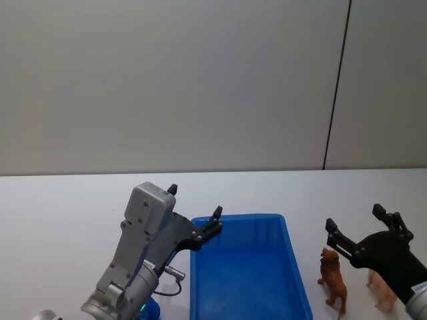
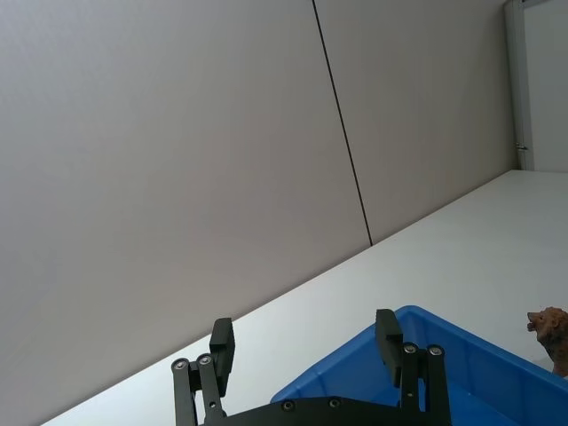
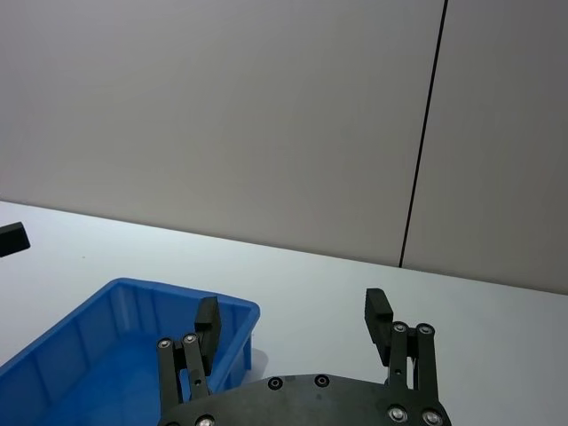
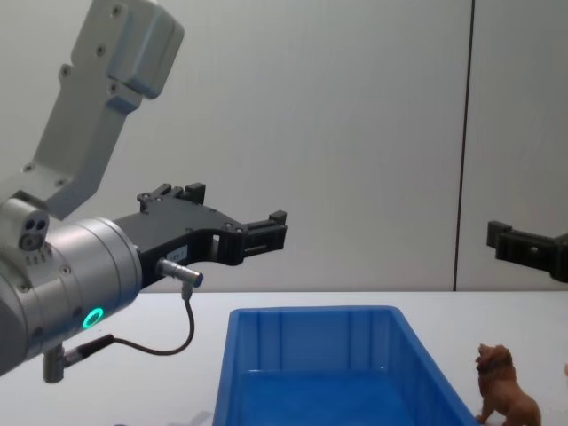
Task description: Pick up the two dolls from the table and place them into the box.
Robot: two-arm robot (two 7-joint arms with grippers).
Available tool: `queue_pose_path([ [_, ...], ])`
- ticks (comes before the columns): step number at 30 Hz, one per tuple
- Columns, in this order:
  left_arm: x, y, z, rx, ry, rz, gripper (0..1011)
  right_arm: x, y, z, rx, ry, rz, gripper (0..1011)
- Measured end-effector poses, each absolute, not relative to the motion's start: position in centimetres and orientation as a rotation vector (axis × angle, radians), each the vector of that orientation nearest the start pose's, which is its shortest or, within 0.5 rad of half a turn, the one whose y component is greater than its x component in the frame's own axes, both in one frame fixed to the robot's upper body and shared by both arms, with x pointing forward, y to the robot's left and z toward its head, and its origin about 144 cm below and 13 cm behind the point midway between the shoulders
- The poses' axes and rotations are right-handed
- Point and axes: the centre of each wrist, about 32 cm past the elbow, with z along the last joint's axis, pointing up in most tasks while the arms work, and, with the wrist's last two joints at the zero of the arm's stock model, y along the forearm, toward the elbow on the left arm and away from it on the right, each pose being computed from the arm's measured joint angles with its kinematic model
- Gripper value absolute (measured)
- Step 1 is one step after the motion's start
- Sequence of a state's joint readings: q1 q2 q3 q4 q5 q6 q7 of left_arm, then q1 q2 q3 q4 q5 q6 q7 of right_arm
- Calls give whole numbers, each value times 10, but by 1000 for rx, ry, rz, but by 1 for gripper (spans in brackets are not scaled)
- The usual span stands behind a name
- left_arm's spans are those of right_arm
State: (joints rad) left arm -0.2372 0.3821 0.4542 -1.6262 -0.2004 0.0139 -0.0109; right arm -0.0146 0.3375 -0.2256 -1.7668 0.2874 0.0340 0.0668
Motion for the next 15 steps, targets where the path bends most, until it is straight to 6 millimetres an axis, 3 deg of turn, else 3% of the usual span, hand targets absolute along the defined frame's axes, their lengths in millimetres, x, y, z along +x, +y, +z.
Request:
queue_pose_path([
  [15,492,198,1204,61,-268,1124,1002,449,-247,1185,-1,-41,-1280,1001],
])
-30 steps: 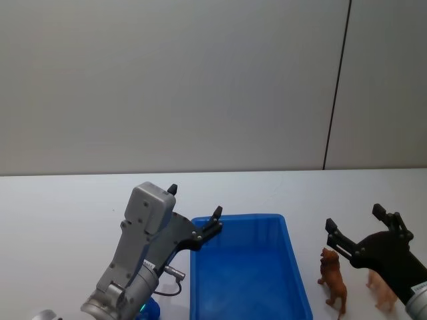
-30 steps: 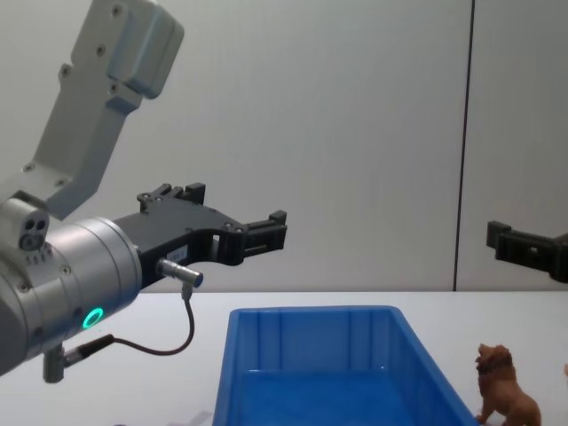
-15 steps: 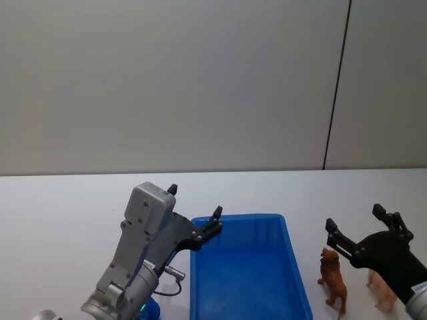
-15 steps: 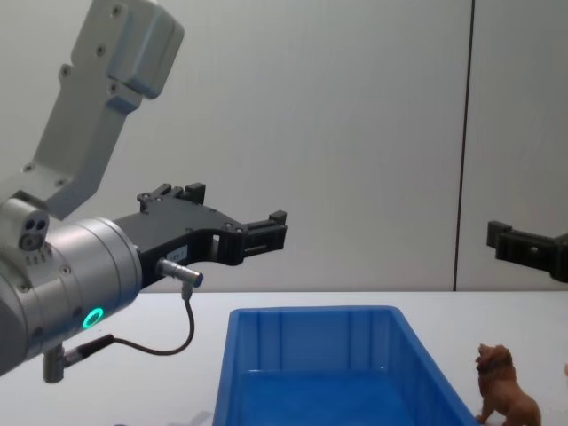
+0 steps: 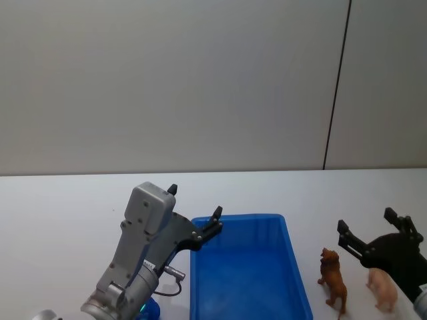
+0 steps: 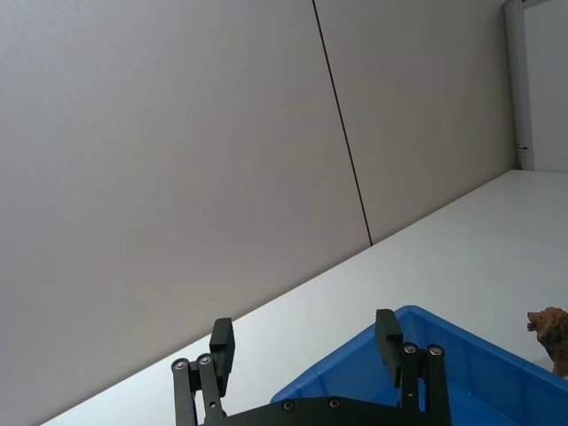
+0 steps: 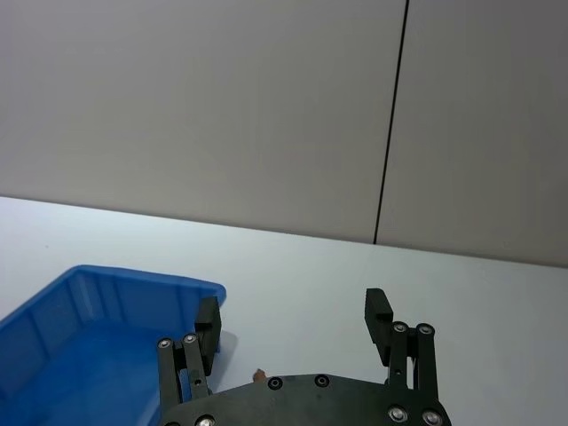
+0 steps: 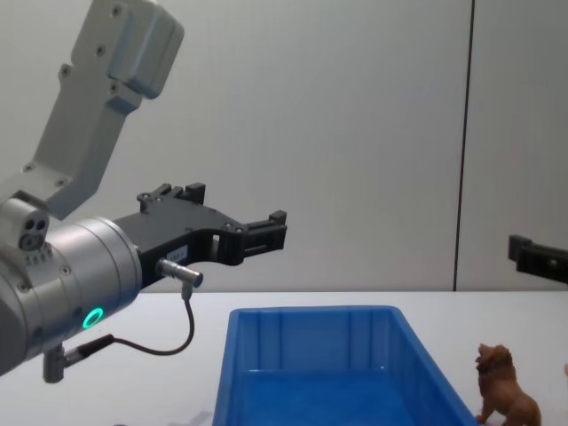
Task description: Pick up the two dolls from the table and place them into the box.
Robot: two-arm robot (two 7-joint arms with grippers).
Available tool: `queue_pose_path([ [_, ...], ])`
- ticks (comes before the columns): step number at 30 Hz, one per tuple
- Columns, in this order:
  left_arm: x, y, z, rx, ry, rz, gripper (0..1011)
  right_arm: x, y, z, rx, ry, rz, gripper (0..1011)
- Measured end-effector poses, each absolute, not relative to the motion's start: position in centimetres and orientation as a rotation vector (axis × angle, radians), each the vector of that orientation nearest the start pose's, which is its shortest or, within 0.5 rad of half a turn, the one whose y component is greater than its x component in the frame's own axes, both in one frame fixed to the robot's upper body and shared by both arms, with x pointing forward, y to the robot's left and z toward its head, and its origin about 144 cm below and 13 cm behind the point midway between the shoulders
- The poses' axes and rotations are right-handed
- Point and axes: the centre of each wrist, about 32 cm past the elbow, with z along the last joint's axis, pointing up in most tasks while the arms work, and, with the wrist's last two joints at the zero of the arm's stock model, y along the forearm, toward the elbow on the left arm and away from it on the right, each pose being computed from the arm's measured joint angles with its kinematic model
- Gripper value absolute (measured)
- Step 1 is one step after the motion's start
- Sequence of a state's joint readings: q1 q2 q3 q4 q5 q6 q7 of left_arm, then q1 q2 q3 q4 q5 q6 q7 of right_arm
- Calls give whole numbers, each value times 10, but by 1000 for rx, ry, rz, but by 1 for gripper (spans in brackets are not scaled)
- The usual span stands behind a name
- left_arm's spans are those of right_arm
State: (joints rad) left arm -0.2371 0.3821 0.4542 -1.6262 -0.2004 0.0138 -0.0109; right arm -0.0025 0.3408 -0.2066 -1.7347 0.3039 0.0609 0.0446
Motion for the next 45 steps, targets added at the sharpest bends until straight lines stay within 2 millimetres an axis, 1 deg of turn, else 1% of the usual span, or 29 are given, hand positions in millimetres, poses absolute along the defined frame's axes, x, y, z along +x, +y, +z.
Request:
queue_pose_path([
  [12,492,198,1204,61,-268,1124,1002,454,-252,1176,-66,32,-1349,1001],
  [27,492,198,1204,61,-268,1124,1002,452,-253,1161,-158,109,-1443,1001],
  [37,492,198,1204,61,-268,1124,1002,451,-254,1152,-202,145,-1462,1001],
  [45,492,198,1204,61,-268,1124,1002,453,-254,1144,-232,167,-1442,1001],
])
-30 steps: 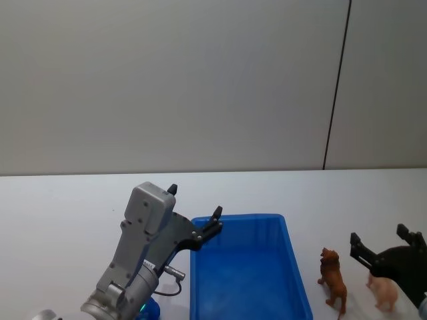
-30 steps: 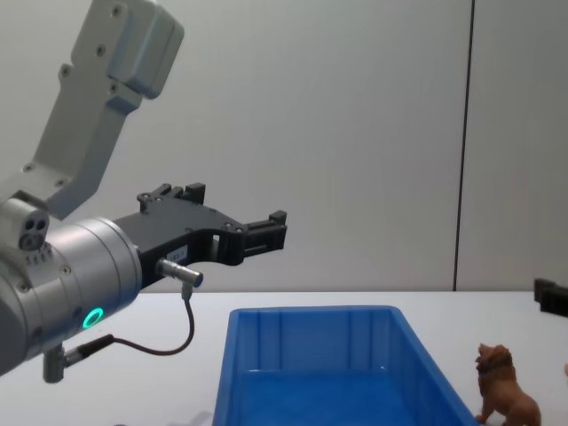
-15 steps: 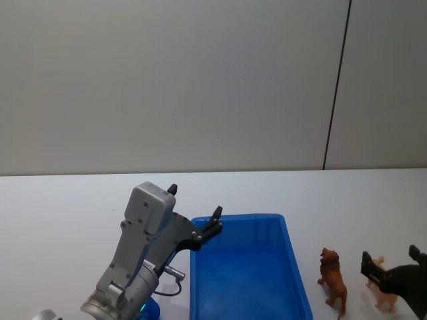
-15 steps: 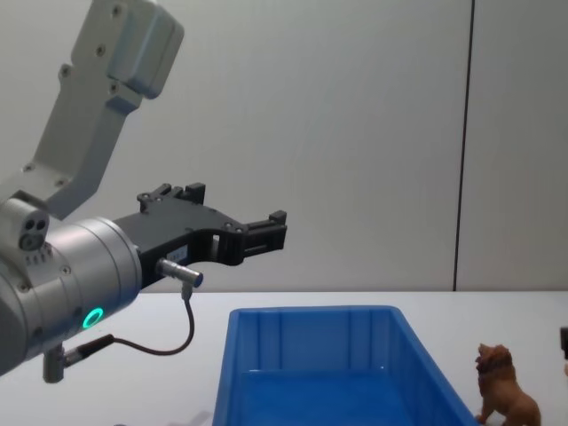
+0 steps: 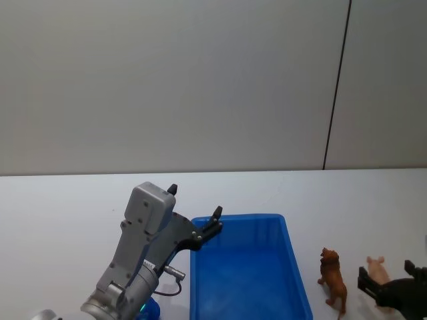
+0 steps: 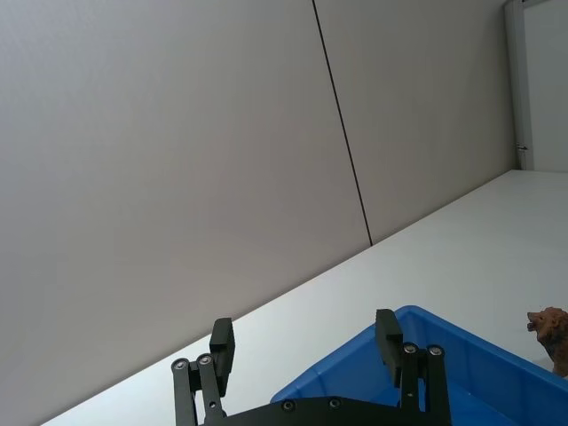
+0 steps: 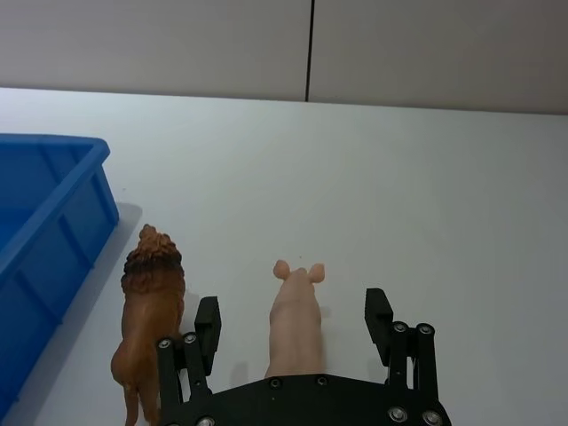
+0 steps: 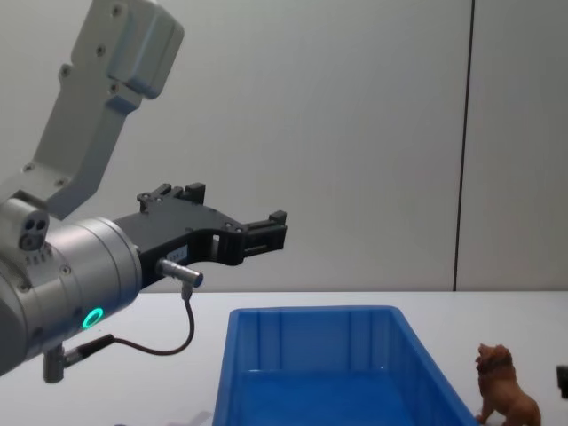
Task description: Pick up the two dolls from the table and place them into the box.
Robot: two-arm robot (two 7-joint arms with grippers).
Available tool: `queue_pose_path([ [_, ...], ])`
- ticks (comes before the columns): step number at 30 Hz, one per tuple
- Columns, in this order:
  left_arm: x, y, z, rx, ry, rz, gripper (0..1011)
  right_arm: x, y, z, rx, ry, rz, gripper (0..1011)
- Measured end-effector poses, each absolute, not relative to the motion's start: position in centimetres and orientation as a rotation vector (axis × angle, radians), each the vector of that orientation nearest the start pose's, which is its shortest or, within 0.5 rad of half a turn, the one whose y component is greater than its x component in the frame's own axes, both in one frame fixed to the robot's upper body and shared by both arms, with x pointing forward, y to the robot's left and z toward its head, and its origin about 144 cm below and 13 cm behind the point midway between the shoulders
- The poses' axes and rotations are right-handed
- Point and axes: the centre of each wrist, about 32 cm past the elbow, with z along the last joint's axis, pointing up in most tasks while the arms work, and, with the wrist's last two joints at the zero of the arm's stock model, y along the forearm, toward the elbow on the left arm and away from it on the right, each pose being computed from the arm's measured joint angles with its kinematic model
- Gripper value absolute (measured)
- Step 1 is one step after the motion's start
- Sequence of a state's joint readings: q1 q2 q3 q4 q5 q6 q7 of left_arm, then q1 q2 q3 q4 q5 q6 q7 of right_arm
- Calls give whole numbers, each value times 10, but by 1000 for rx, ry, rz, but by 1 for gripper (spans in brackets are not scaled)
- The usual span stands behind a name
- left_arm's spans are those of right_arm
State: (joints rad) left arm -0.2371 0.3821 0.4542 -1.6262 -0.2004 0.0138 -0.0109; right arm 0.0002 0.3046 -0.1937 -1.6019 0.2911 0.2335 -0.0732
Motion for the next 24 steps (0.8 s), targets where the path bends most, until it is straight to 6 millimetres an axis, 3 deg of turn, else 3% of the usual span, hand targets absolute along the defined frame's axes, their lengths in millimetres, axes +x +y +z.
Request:
queue_pose_path([
  [6,492,198,1204,61,-268,1124,1002,455,-252,1138,-258,193,-1427,960],
  [16,492,198,1204,61,-268,1124,1002,458,-249,1132,-290,237,-1416,729],
  [24,492,198,1204,61,-268,1124,1002,458,-246,1131,-302,242,-1423,429],
])
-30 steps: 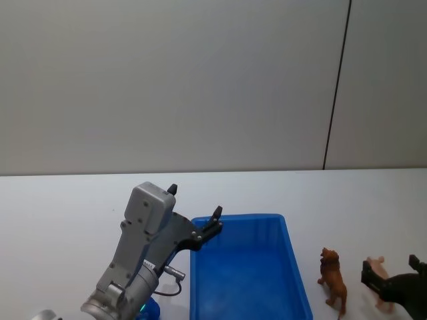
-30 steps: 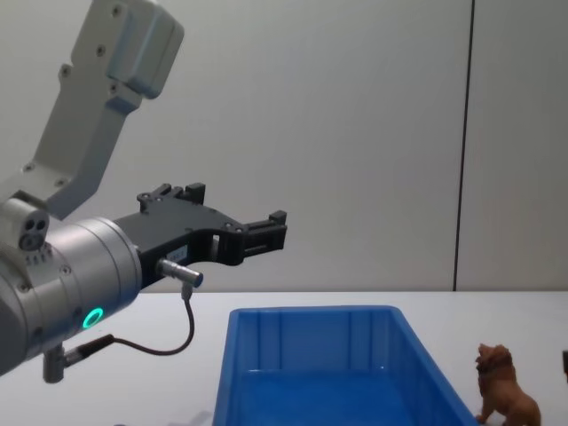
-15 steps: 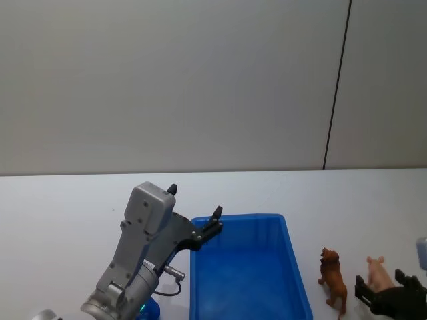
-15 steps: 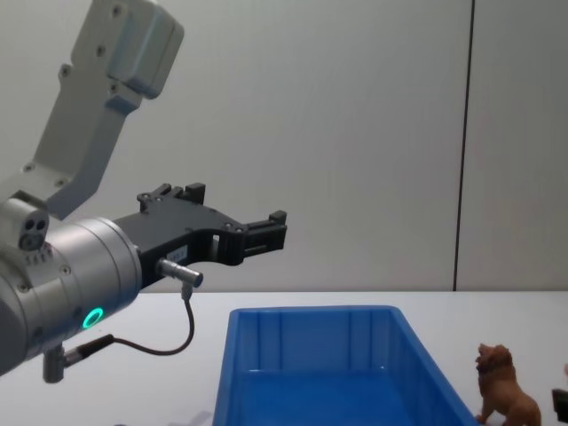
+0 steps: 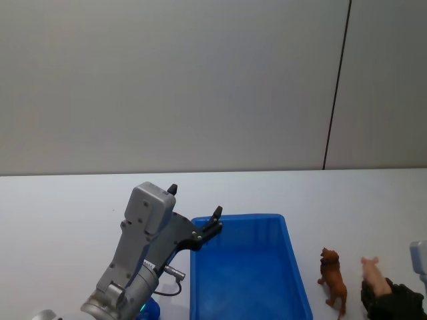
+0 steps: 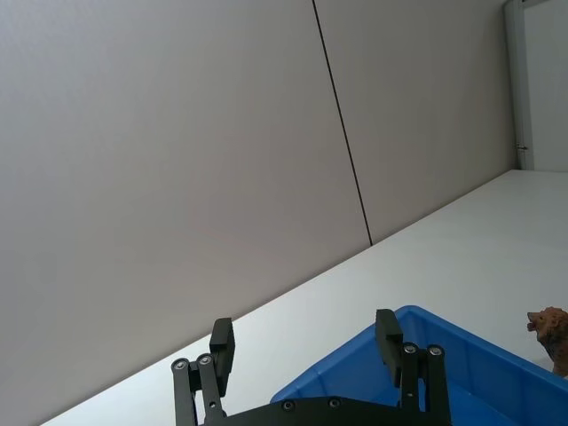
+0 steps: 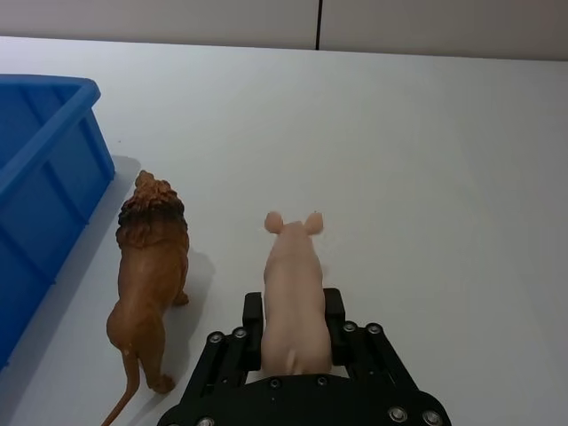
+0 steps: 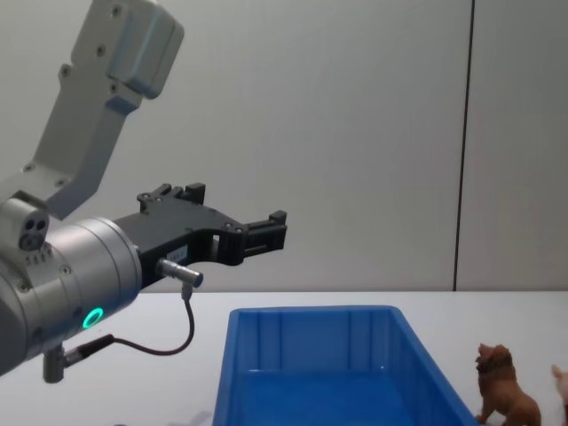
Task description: Pick up the two dolls from the table and place them into the box.
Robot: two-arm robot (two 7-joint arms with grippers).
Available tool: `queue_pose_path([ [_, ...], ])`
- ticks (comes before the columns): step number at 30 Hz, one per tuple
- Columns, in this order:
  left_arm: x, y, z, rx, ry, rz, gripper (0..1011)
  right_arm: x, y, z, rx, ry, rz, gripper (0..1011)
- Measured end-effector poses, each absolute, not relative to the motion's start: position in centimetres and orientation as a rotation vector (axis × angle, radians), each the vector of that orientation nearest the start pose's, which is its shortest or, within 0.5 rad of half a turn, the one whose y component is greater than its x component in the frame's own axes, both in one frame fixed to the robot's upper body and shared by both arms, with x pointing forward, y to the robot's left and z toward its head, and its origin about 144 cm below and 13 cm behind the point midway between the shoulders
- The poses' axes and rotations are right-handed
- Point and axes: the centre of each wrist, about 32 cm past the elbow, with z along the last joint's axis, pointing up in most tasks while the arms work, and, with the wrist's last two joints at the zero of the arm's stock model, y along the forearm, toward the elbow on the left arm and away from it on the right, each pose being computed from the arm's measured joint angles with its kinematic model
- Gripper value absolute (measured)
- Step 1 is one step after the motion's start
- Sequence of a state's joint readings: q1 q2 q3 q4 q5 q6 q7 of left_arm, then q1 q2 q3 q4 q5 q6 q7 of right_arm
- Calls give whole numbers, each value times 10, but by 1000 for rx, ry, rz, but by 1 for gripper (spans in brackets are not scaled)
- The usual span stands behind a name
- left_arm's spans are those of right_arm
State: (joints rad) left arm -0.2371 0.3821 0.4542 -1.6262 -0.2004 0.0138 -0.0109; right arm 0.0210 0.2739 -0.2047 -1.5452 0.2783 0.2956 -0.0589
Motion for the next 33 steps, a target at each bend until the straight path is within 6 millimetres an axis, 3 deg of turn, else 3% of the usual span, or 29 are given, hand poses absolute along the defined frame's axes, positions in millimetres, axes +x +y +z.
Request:
queue_pose_path([
  [3,492,198,1204,61,-268,1124,1002,458,-245,1133,-301,233,-1426,380],
  [16,492,198,1204,61,-268,1124,1002,456,-241,1149,-226,123,-1399,379],
  [33,492,198,1204,61,-268,1124,1002,465,-233,1170,-111,23,-1205,379],
])
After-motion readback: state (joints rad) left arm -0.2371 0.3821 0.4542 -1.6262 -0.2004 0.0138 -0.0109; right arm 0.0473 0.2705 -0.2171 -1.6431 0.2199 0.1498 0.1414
